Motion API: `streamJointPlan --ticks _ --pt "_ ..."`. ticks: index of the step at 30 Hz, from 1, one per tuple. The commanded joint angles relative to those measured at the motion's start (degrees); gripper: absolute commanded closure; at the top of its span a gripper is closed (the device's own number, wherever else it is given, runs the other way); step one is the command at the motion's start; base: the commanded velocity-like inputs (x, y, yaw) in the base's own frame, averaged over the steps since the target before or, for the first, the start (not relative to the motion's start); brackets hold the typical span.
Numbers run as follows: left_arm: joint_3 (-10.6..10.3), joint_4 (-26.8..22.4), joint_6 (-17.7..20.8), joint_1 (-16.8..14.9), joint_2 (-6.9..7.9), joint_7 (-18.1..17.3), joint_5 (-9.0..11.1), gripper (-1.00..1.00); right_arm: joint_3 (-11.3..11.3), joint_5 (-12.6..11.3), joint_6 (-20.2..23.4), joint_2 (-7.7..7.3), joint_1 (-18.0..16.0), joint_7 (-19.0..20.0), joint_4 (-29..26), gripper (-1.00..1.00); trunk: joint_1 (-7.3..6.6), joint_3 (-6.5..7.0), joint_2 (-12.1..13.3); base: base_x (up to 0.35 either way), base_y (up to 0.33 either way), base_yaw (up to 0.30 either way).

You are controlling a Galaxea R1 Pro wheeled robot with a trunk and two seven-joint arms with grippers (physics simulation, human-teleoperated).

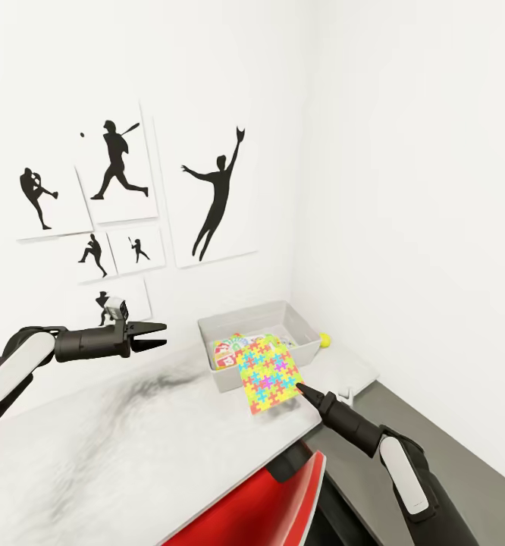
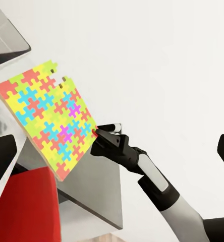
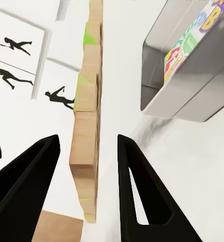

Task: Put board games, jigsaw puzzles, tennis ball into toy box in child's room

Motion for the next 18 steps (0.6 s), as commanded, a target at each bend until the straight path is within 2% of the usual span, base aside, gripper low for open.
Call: streamJointPlan --ticks 1,18 --pt "-0.13 0.04 0.14 -0.09 0.05 -0.26 0.01 -1.0 -0.07 -0.19 0.36 0.01 -0.05 0.07 0.0 1.0 0.04 -0.12 -0.11 0.097 -0.072 0.0" --pt "-0.13 0.12 0.2 -0.04 -0.04 -0.3 0.08 -1.0 -0.07 -0.19 0.36 0.01 -0.05 0.07 0.04 1.0 0.04 -0.12 -0.11 0.053 -0.021 0.0"
